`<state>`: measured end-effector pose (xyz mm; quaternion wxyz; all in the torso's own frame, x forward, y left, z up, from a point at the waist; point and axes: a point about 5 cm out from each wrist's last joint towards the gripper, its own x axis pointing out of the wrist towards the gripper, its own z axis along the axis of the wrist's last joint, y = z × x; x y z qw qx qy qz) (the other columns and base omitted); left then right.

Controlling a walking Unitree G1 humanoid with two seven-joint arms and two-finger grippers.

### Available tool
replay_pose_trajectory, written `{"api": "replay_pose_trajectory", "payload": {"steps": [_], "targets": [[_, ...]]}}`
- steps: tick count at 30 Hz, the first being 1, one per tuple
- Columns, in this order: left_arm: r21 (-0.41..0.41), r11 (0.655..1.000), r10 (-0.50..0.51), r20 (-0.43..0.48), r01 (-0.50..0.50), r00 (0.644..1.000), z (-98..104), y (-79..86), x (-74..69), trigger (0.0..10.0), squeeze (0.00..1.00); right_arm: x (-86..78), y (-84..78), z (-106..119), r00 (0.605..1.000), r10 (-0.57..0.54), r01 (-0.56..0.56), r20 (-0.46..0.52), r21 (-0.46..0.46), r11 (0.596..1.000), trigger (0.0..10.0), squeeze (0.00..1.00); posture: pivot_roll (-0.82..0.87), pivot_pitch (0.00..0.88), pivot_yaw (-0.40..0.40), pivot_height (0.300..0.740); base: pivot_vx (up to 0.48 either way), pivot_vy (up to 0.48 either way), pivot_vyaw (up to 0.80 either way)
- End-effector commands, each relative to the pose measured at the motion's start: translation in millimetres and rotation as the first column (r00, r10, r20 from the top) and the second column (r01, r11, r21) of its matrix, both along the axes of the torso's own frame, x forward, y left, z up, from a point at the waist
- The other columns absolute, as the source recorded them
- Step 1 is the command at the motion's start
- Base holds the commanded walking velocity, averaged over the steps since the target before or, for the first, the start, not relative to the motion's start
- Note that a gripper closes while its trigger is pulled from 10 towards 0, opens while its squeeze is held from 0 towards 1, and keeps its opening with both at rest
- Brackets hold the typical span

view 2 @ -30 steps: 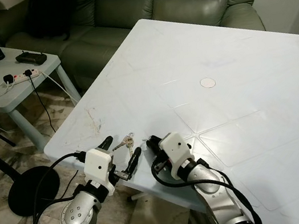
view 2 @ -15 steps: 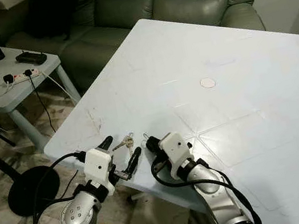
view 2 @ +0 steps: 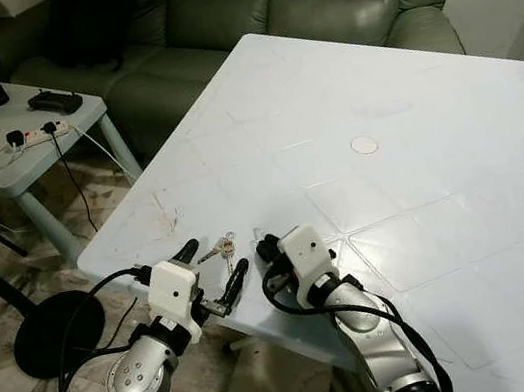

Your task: Hang keys on a hook

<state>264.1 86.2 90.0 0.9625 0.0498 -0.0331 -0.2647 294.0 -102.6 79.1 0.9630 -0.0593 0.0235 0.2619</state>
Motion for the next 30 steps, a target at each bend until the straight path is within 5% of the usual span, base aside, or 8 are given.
{"api": "replay_pose_trajectory", "payload": {"steps": [1, 8, 15, 16, 17, 18, 19, 30], "targets": [[0.003, 1.000, 0.003, 0.003, -0.003, 1.000, 1.7, -0.3, -1.3, 10.0, 0.00, -2.3, -1.8, -7.8, 0.998, -0.006, 0.006, -0.055, 0.002, 1.000, 10.0, 0.00, 0.03, 0.101, -0.034, 0.740, 0.000, 0.000, 0.00], [0.002, 1.000, 0.005, 0.003, -0.005, 1.000, 1.6, -0.3, -1.4, 10.0, 0.00, -0.9, -0.5, -6.0, 0.999, -0.020, 0.018, -0.041, -0.026, 0.999, 10.0, 0.00, 0.03, 0.102, -0.034, 0.740, 0.000, 0.000, 0.00], [0.002, 1.000, 0.006, 0.003, -0.006, 1.000, 1.6, -0.4, -1.6, 10.0, 0.00, -4.0, 4.4, -1.0, 0.999, 0.022, -0.019, -0.038, 0.061, 0.998, 10.0, 0.00, 0.03, 0.106, -0.035, 0.740, 0.000, 0.000, 0.00], [0.002, 1.000, 0.006, 0.003, -0.006, 1.000, 1.6, -0.5, -1.7, 10.0, 0.00, -4.3, 4.8, -0.6, 0.999, 0.026, -0.023, -0.038, 0.071, 0.997, 5.6, 0.00, 0.03, 0.107, -0.034, 0.740, 0.000, 0.000, 0.00], [0.002, 1.000, 0.006, 0.003, -0.006, 1.000, 1.6, -0.5, -1.7, 10.0, 0.00, -5.3, 5.5, 0.4, 0.999, 0.036, -0.033, -0.032, 0.075, 0.997, 5.6, 0.00, 0.03, 0.107, -0.034, 0.740, 0.000, 0.000, 0.00], [0.002, 1.000, 0.007, 0.002, -0.007, 1.000, 1.6, -0.5, -1.6, 10.0, 0.00, -5.0, 5.6, 0.9, 0.999, 0.023, -0.021, -0.030, 0.067, 0.998, 8.0, 0.00, 0.03, 0.107, -0.034, 0.740, 0.000, 0.000, 0.00], [0.002, 1.000, 0.008, 0.002, -0.008, 1.000, 1.5, -0.4, -1.6, 10.0, 0.00, -5.2, 6.0, 1.2, 0.999, 0.023, -0.021, -0.027, 0.072, 0.997, 0.0, 0.00, 0.03, 0.107, -0.035, 0.740, 0.000, 0.000, 0.00], [0.001, 1.000, 0.010, 0.000, -0.010, 1.000, 1.2, 0.2, -2.2, 10.0, 0.00, -2.9, 2.4, 0.3, 0.999, -0.026, 0.028, -0.036, 0.050, 0.998, 0.0, 0.00, 0.03, 0.109, -0.034, 0.740, 0.000, 0.000, 0.00]]}}
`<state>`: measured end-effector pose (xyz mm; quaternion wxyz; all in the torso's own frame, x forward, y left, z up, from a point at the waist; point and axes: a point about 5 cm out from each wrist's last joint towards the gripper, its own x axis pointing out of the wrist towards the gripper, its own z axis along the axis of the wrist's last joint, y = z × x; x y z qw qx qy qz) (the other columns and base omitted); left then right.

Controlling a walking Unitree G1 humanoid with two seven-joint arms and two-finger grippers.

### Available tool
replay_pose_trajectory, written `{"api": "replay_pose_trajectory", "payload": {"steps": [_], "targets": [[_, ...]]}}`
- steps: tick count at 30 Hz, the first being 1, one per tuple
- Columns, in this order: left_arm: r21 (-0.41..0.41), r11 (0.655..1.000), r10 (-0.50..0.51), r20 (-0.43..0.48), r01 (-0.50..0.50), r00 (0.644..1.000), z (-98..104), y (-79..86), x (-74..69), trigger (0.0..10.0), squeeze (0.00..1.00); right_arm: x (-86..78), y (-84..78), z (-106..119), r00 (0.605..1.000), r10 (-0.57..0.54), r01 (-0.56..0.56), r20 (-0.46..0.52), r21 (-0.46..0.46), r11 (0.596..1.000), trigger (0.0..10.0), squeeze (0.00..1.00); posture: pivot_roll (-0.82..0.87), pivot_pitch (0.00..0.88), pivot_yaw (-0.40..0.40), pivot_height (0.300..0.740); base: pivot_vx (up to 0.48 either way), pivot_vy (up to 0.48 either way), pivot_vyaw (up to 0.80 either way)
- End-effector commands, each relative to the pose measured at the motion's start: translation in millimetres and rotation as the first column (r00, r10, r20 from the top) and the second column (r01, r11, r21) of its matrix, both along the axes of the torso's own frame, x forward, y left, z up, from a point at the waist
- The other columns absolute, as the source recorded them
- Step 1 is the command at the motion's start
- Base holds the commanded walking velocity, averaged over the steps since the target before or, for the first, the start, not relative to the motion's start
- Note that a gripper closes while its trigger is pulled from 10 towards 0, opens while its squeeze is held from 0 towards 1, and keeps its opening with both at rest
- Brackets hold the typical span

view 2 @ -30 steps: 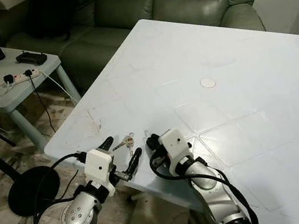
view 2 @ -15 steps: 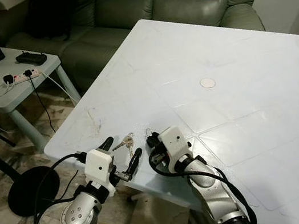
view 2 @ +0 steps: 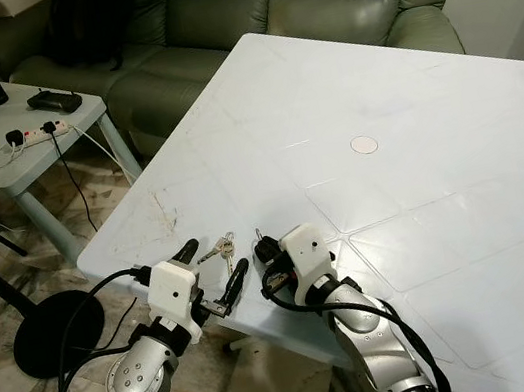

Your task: Hang keys on a hook

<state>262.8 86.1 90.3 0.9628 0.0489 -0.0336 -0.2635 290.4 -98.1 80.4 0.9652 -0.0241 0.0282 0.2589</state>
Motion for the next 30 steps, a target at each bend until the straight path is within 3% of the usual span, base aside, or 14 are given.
{"api": "replay_pose_trajectory", "payload": {"steps": [1, 7, 8, 9, 10, 11, 12, 13, 21, 22, 23, 30], "targets": [[0.003, 1.000, 0.007, 0.000, -0.007, 1.000, 1.0, 0.3, -1.0, 10.0, 0.00, 1.2, -2.9, -1.2, 1.000, -0.029, 0.028, -0.008, -0.019, 0.999, 0.0, 0.00, 0.03, 0.109, -0.034, 0.740, 0.000, 0.000, 0.00], [-0.001, 1.000, 0.010, -0.002, -0.010, 1.000, 1.3, 0.4, -0.8, 10.0, 0.00, 2.2, -5.7, 1.4, 0.999, -0.043, 0.043, 0.009, 0.001, 0.999, 0.0, 0.00, 0.03, 0.112, -0.035, 0.740, 0.000, 0.000, 0.00], [0.000, 1.000, 0.010, -0.001, -0.010, 1.000, 1.6, 0.5, -0.6, 10.0, 0.00, 3.2, -6.4, 0.1, 0.998, -0.058, 0.058, -0.009, -0.004, 0.998, 3.2, 0.00, 0.03, 0.112, -0.035, 0.740, 0.000, 0.000, 0.00], [0.000, 1.000, 0.010, -0.001, -0.010, 1.000, 1.5, 0.5, -0.6, 10.0, 0.00, 3.4, -5.9, -0.5, 0.998, -0.053, 0.053, -0.016, -0.002, 0.999, 3.2, 0.00, 0.03, 0.112, -0.035, 0.740, 0.000, 0.000, 0.00], [0.001, 1.000, 0.010, -0.001, -0.010, 1.000, 1.5, 0.6, -0.6, 10.0, 0.00, 3.5, -5.4, -1.2, 0.999, -0.050, 0.050, -0.020, -0.004, 0.999, 6.6, 0.07, 0.03, 0.111, -0.035, 0.740, 0.000, 0.000, 0.00], [0.000, 1.000, 0.010, -0.001, -0.010, 1.000, 1.6, 0.8, -0.5, 10.0, 0.00, 3.7, -5.4, -3.5, 0.998, -0.055, 0.054, -0.036, -0.017, 0.998, 10.0, 0.08, 0.03, 0.111, -0.035, 0.740, 0.000, 0.000, 0.00], [0.000, 1.000, 0.010, -0.001, -0.010, 1.000, 1.6, 0.8, -0.5, 10.0, 0.00, 3.7, -5.4, -3.5, 0.998, -0.055, 0.054, -0.036, -0.017, 0.998, 10.0, 0.08, 0.03, 0.111, -0.035, 0.740, 0.000, 0.000, 0.00], [0.000, 1.000, 0.010, -0.001, -0.010, 1.000, 1.5, 0.8, -0.5, 10.0, 0.00, 3.4, -5.9, -3.4, 0.998, -0.056, 0.056, -0.030, -0.013, 0.998, 10.0, 0.00, 0.04, 0.110, -0.035, 0.740, 0.000, 0.000, 0.00], [0.000, 1.000, 0.005, -0.003, -0.005, 1.000, 1.6, 0.1, -1.3, 10.0, 0.00, 2.5, -9.0, -4.2, 0.998, -0.056, 0.056, -0.033, 0.000, 0.998, 10.0, 0.00, 0.04, 0.110, -0.035, 0.740, 0.000, 0.000, 0.00], [0.000, 1.000, 0.004, -0.003, -0.004, 1.000, 1.6, 0.1, -1.2, 10.0, 0.00, 2.3, -10.0, -1.6, 0.998, -0.062, 0.063, -0.018, 0.024, 0.998, 1.2, 0.00, 0.04, 0.110, -0.035, 0.740, 0.000, 0.000, 0.00], [-0.001, 1.000, 0.004, -0.003, -0.004, 1.000, 1.7, 0.1, -1.2, 10.0, 0.00, 2.1, -10.7, 0.3, 0.998, -0.067, 0.067, -0.005, 0.040, 0.997, 0.0, 0.00, 0.04, 0.110, -0.035, 0.740, 0.000, 0.000, 0.00], [-0.003, 1.000, 0.000, -0.001, 0.000, 1.000, 1.7, -1.1, -0.4, 10.0, 0.00, 8.9, -19.5, 18.3, 0.993, -0.118, 0.111, 0.020, 0.223, 0.969, 0.0, 0.00, 0.03, 0.097, -0.033, 0.740, 0.000, 0.000, 0.00]]}}
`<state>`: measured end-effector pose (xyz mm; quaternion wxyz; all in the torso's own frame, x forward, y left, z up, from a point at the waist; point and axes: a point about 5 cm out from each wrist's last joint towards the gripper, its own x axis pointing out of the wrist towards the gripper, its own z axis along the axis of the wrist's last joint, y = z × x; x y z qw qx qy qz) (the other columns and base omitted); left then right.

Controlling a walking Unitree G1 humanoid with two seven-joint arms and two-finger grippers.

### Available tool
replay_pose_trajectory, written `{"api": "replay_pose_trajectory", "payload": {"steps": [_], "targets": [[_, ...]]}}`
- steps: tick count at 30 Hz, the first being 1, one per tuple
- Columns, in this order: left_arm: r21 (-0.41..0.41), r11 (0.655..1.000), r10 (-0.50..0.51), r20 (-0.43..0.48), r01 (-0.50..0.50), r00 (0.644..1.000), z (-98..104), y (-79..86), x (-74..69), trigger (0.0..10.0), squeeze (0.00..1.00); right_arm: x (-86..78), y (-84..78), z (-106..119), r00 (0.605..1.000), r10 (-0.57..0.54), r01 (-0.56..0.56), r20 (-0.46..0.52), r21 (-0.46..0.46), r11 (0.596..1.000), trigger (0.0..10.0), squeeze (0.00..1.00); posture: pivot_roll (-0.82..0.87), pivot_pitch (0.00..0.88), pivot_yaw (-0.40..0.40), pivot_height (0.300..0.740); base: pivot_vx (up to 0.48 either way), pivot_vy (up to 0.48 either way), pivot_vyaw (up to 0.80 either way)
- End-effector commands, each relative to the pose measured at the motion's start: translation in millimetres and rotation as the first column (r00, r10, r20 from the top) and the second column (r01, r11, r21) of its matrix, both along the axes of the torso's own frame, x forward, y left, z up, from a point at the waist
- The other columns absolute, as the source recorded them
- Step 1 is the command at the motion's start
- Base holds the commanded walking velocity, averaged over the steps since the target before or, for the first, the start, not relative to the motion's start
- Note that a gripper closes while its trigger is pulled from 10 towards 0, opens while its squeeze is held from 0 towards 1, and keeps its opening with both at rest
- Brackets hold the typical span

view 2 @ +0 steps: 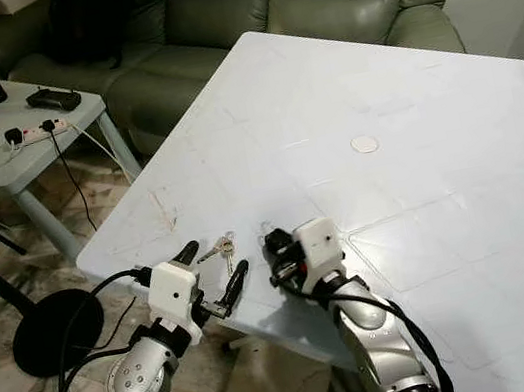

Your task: Hang keys on a hook

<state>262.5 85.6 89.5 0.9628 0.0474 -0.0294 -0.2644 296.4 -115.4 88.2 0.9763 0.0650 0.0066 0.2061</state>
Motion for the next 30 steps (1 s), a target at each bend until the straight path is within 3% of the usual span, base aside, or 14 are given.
{"api": "replay_pose_trajectory", "payload": {"steps": [1, 2, 6, 8, 19, 25, 30], "targets": [[-0.002, 1.000, 0.000, 0.008, 0.000, 1.000, 2.6, -0.8, -0.1, 10.0, 0.00, 4.3, -4.4, 12.6, 0.999, -0.024, 0.022, 0.039, 0.058, 0.998, 0.0, 0.00, 0.03, 0.097, -0.033, 0.740, 0.000, 0.000, 0.00], [-0.002, 1.000, 0.000, 0.008, 0.000, 1.000, 2.6, -0.8, -0.1, 10.0, 0.00, 4.3, -4.4, 12.6, 0.999, -0.024, 0.022, 0.039, 0.058, 0.998, 0.0, 0.00, 0.03, 0.097, -0.033, 0.740, 0.000, 0.000, 0.00], [-0.008, 1.000, -0.003, 0.007, 0.003, 1.000, 3.1, -1.0, 0.6, 10.0, 0.00, 8.6, -15.6, 25.9, 0.994, -0.091, 0.077, 0.055, 0.219, 0.973, 0.0, 0.00, 0.03, 0.092, -0.032, 0.740, 0.000, 0.000, 0.00], [-0.015, 1.000, 0.003, 0.006, -0.003, 1.000, 4.2, -0.3, 1.9, 10.0, 0.00, 9.7, -20.3, 31.2, 0.991, -0.115, 0.093, 0.072, 0.252, 0.963, 0.0, 0.00, 0.03, 0.092, -0.032, 0.740, 0.000, 0.000, 0.00], [-0.065, 0.994, 0.091, 0.044, -0.088, 0.995, 23.5, 23.4, 31.2, 10.0, 0.00, 21.5, -50.9, 58.2, 0.949, -0.227, 0.197, 0.220, 0.150, 0.969, 0.0, 0.00, 0.02, 0.066, -0.034, 0.740, 0.000, 0.000, 0.00], [-0.098, 0.987, 0.129, 0.041, -0.125, 0.991, 27.2, 32.8, 36.7, 10.0, 0.00, 21.5, -56.8, 60.7, 0.941, -0.252, 0.219, 0.226, 0.158, 0.963, 0.0, 0.00, 0.02, 0.062, -0.036, 0.740, 0.000, 0.000, 0.00], [-0.102, 0.987, 0.126, 0.046, -0.121, 0.991, 28.2, 30.8, 37.5, 10.0, 0.00, 21.0, -56.9, 62.2, 0.936, -0.261, 0.226, 0.235, 0.169, 0.960, 0.0, 0.00, 0.02, 0.062, -0.036, 0.740, 0.000, 0.000, 0.00]]}}
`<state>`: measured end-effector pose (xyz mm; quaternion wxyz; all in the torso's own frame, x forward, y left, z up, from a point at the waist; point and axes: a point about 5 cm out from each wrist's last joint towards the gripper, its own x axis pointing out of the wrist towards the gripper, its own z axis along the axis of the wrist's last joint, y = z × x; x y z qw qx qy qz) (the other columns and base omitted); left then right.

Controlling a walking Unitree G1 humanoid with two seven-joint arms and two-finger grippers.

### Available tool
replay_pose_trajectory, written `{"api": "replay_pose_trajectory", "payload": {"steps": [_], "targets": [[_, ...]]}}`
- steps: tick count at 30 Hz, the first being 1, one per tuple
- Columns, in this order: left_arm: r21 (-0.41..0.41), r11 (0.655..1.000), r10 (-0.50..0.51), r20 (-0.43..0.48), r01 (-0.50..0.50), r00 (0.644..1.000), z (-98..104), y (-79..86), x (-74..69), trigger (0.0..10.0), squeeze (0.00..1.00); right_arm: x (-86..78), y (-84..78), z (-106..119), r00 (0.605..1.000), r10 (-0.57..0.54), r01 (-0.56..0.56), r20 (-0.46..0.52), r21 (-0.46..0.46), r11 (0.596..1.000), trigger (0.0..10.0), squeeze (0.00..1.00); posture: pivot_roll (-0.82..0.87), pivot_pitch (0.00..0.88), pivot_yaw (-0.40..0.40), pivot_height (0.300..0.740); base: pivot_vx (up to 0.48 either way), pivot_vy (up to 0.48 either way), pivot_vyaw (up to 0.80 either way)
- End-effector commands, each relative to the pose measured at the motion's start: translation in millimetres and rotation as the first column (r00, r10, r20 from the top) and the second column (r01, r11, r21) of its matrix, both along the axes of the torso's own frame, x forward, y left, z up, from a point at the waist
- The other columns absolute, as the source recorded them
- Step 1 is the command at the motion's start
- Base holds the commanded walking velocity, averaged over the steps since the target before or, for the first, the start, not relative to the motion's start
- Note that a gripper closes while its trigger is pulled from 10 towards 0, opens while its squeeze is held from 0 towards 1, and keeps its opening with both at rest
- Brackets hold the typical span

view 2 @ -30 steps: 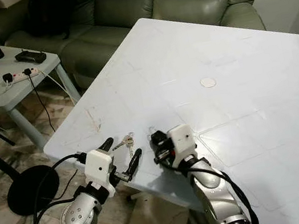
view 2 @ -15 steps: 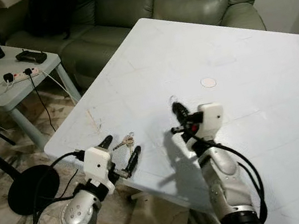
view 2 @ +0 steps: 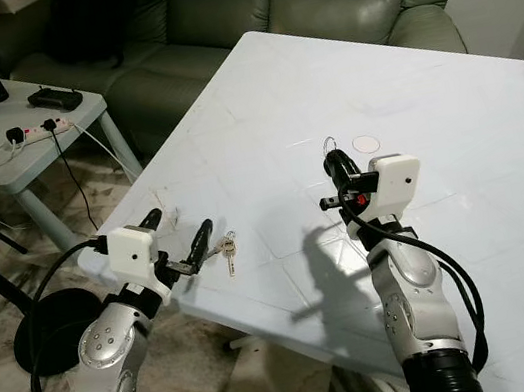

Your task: Hang keys on a hook

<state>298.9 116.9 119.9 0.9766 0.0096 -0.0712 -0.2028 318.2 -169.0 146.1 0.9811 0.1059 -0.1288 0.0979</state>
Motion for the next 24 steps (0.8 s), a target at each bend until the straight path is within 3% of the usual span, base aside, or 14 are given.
{"api": "replay_pose_trajectory", "payload": {"steps": [1, 9, 10, 11, 12, 20, 24], "targets": [[-0.002, 1.000, 0.004, -0.012, -0.004, 1.000, -2.0, -0.8, 1.3, 10.0, 0.00, -1.1, -3.4, 4.7, 0.999, -0.021, 0.021, 0.026, 0.001, 1.000, 0.0, 0.00, 0.02, 0.062, -0.036, 0.740, 0.000, 0.000, 0.00], [-0.108, 0.991, 0.080, -0.025, -0.082, 0.997, -1.9, 3.8, -3.4, 10.0, 0.00, -16.0, -2.8, 2.5, 0.998, -0.020, 0.024, 0.053, -0.064, 0.998, 0.0, 0.00, 0.02, 0.061, -0.038, 0.740, 0.000, 0.000, 0.00], [-0.114, 0.989, 0.090, -0.030, -0.093, 0.996, -3.4, 4.7, -6.0, 10.0, 0.00, -21.4, -3.1, 1.3, 0.998, -0.027, 0.031, 0.055, -0.068, 0.997, 4.0, 0.00, 0.02, 0.064, -0.038, 0.740, 0.000, 0.000, 0.00], [-0.117, 0.988, 0.094, -0.031, -0.097, 0.995, -3.5, 5.0, -6.9, 10.0, 0.00, -24.1, -3.2, 0.9, 0.998, -0.029, 0.033, 0.054, -0.064, 0.997, 9.4, 0.00, 0.02, 0.064, -0.038, 0.740, 0.000, 0.000, 0.00], [-0.121, 0.987, 0.099, -0.032, -0.102, 0.995, -3.3, 5.5, -7.5, 10.0, 0.00, -26.6, -3.5, 0.4, 0.998, -0.035, 0.039, 0.054, -0.068, 0.997, 10.0, 0.00, 0.02, 0.064, -0.038, 0.740, 0.000, 0.000, 0.00], [-0.153, 0.979, 0.137, 0.002, -0.135, 0.991, 10.4, 15.9, -6.9, 10.0, 0.00, -37.2, -7.3, 3.3, 0.994, -0.098, 0.102, 0.049, -0.076, 0.992, 10.0, 0.00, 0.01, 0.092, -0.031, 0.740, 0.000, 0.000, 0.00], [-0.139, 0.982, 0.129, -0.010, -0.129, 0.992, 6.4, 27.4, -12.0, 10.0, 0.00, -41.1, -13.1, -7.2, 0.989, -0.146, 0.144, -0.003, -0.165, 0.976, 10.0, 0.00, 0.00, 0.102, -0.020, 0.740, 0.000, 0.000, 0.00]]}}
